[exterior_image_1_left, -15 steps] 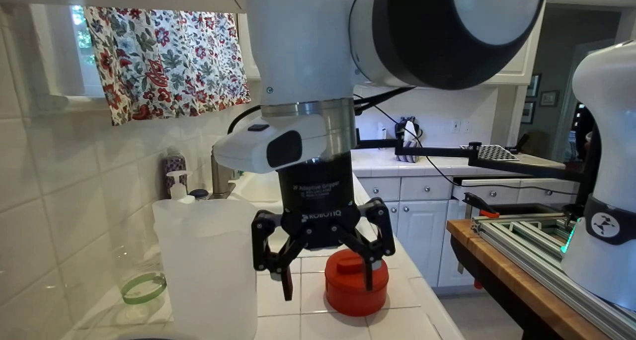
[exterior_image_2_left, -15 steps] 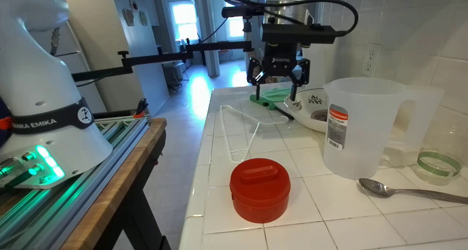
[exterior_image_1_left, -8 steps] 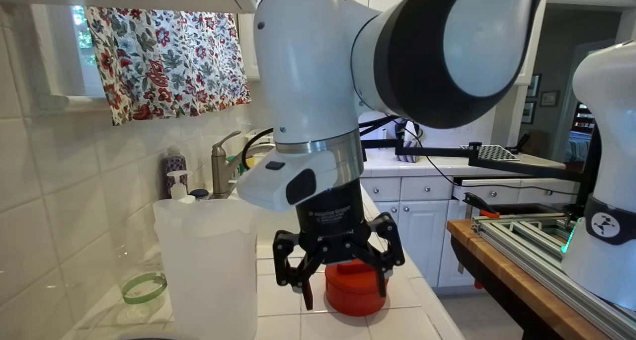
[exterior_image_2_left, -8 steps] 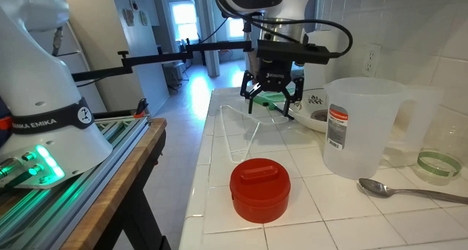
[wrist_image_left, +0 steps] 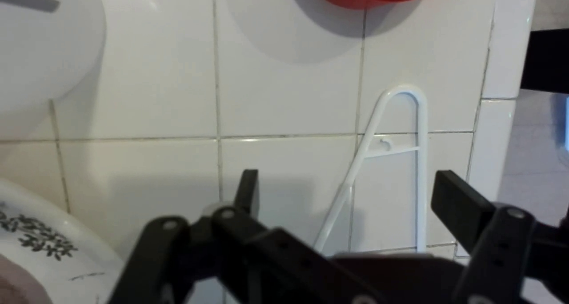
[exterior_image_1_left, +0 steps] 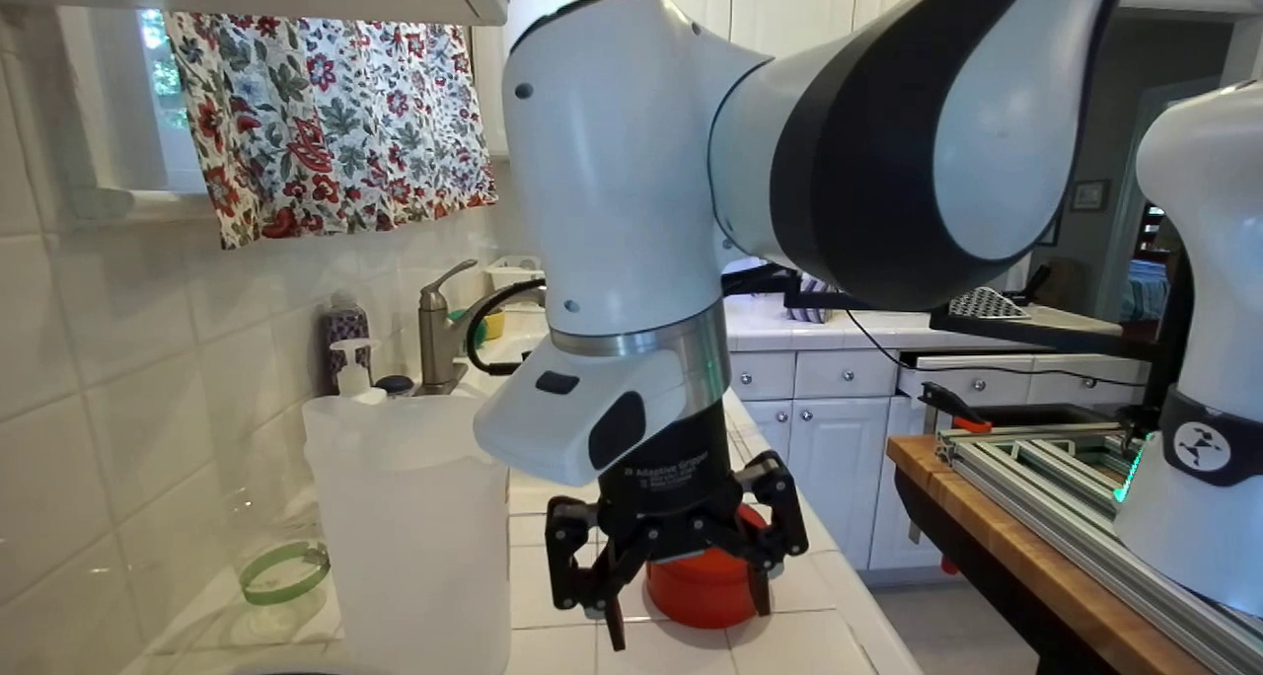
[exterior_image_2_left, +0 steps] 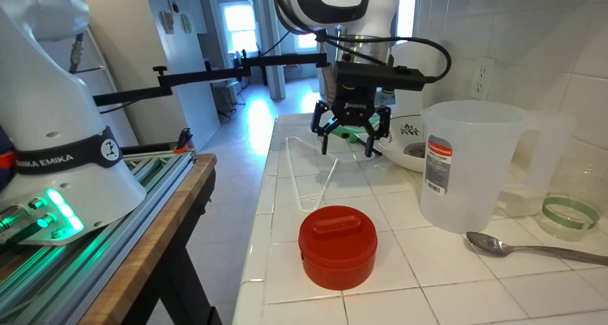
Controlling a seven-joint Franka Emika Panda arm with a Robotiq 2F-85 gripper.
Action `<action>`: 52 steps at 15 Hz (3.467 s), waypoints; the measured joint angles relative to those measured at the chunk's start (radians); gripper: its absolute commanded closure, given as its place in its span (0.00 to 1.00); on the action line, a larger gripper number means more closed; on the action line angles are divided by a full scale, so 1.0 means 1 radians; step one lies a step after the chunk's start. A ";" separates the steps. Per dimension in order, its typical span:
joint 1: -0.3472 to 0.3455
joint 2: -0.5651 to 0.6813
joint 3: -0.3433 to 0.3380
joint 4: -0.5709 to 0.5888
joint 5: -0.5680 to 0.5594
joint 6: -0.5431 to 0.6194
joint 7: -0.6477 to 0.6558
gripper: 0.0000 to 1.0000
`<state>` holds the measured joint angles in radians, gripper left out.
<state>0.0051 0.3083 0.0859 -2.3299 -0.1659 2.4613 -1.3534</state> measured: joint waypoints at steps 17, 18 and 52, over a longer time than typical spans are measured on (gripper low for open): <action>0.034 0.077 -0.002 0.024 -0.139 0.069 0.177 0.00; 0.036 0.084 0.001 0.025 -0.139 0.077 0.183 0.00; 0.221 0.218 0.036 0.094 -0.303 0.128 0.535 0.00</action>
<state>0.2257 0.5267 0.1220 -2.2364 -0.4685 2.5889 -0.8180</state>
